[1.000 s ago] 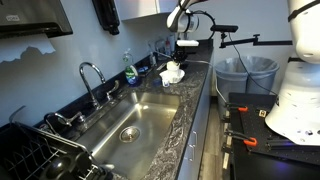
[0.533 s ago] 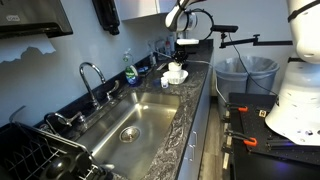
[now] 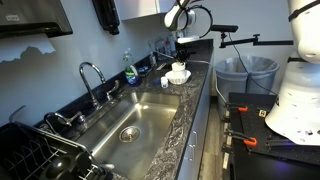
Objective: Put the cups upright
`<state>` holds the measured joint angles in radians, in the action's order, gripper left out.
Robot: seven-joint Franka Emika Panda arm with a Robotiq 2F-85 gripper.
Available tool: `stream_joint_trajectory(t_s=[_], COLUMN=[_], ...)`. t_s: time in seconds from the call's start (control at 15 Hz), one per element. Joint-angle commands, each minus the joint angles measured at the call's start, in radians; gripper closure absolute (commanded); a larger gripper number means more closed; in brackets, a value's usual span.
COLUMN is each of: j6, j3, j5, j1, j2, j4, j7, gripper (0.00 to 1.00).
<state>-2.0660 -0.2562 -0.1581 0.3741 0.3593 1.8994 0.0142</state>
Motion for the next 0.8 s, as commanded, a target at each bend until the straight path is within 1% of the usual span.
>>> stream_joint_trajectory(t_s=[0.0,0.33,0.73], j6=[0.023,0.001,0.011], j3=[-0.011,-0.008,-0.002], j5=[0.018,0.006,0.000], j1=[-0.011,-0.005,0.002], j2=[0.015,0.047,0.087], j4=[-0.033,-0.065,-0.118], j7=[0.025,0.017,0.009], gripper=[0.98,0.98,0.98])
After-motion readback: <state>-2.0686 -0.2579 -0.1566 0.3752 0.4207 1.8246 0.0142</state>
